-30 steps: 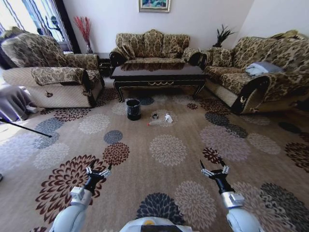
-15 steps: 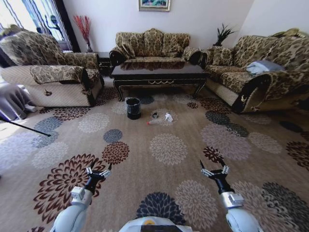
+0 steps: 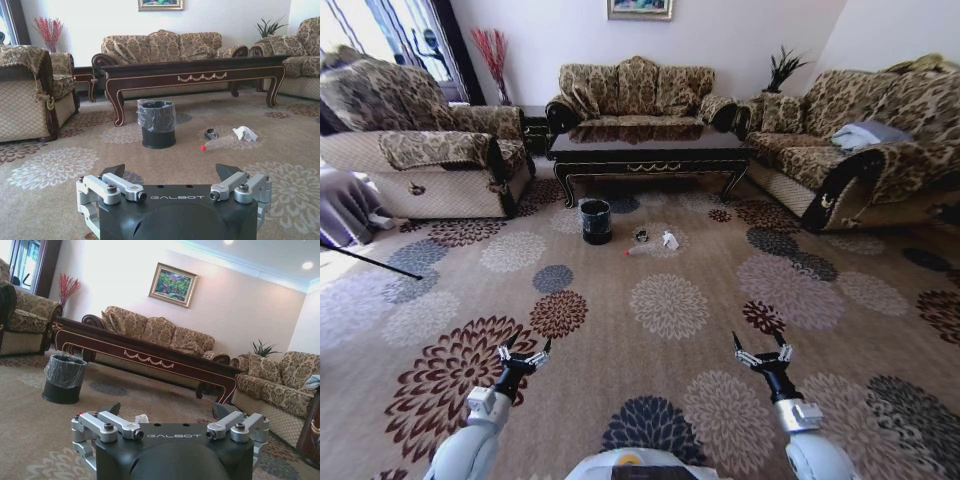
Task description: Move to the front of the table and pick up the trash from the floor, then place it into the trash bin.
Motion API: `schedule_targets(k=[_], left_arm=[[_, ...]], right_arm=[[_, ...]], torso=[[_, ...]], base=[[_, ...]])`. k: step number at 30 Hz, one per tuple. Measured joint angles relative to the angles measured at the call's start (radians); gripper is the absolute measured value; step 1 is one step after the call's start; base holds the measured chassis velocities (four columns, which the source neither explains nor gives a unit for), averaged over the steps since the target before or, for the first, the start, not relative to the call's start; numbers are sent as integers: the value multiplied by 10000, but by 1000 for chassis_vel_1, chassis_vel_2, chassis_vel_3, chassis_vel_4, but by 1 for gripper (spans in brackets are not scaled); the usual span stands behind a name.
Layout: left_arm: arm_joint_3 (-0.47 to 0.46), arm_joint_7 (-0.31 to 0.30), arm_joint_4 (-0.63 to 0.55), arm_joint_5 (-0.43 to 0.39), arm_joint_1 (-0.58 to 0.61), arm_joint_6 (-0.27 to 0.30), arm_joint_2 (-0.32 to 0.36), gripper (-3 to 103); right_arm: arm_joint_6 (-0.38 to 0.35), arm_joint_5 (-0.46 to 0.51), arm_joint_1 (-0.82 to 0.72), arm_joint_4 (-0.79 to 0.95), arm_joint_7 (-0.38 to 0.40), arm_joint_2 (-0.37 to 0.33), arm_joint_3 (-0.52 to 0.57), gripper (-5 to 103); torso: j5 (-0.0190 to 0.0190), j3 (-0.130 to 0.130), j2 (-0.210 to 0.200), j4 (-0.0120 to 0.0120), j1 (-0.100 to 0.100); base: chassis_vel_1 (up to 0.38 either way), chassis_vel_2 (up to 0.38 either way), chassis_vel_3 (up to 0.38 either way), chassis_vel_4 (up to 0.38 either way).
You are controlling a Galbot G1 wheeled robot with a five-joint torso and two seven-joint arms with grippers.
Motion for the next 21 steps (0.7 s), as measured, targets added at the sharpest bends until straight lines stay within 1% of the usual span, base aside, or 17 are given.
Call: schedule_targets(k=[3,6,7,11,13,14,17,19,21], left_arm=[[-1,-13,-73,7,12,14,12,100],[-13,-14,-92,7,7,18,29,100],[-25,-17,-103,7,-1,21,39,100],[-35,-18,-120,5,-4,24,35,100],[-67,-22,-120,5,-61,24,5,100],[-67,-22,-120,5,-61,24,5,100],[-92,-35,-132,-8,-109,29,3,100],[-93,-35,-141,-10,-108,30,6,100],[-75,-36,-154,-13,-88,24,13,100]], right_arm=[[61,0,12,1,0,17,5,100],[76,0,12,14,-6,24,6,100],[132,-9,12,28,-10,45,5,100],[193,-18,14,61,-12,54,5,100],[218,-18,17,70,-12,41,5,100],[218,-18,17,70,-12,41,5,100],[244,-23,-16,91,-13,49,7,100],[247,-28,-21,94,-13,56,7,100],[252,-37,-19,103,-14,95,7,100]], torso=[[0,-105,-159,0,-55],[0,-149,-230,0,-80],[0,-205,-311,0,-105],[0,-302,-432,0,-130],[0,-401,-555,1,-153],[0,-401,-555,1,-153],[0,-513,-712,0,-201],[0,-535,-741,0,-208],[1,-636,-860,0,-224]], base=[[0,0,0,0],[0,0,0,0],[0,0,0,0],[0,0,0,0],[0,0,0,0],[0,0,0,0],[0,0,0,0],[0,0,0,0],[0,0,0,0]])
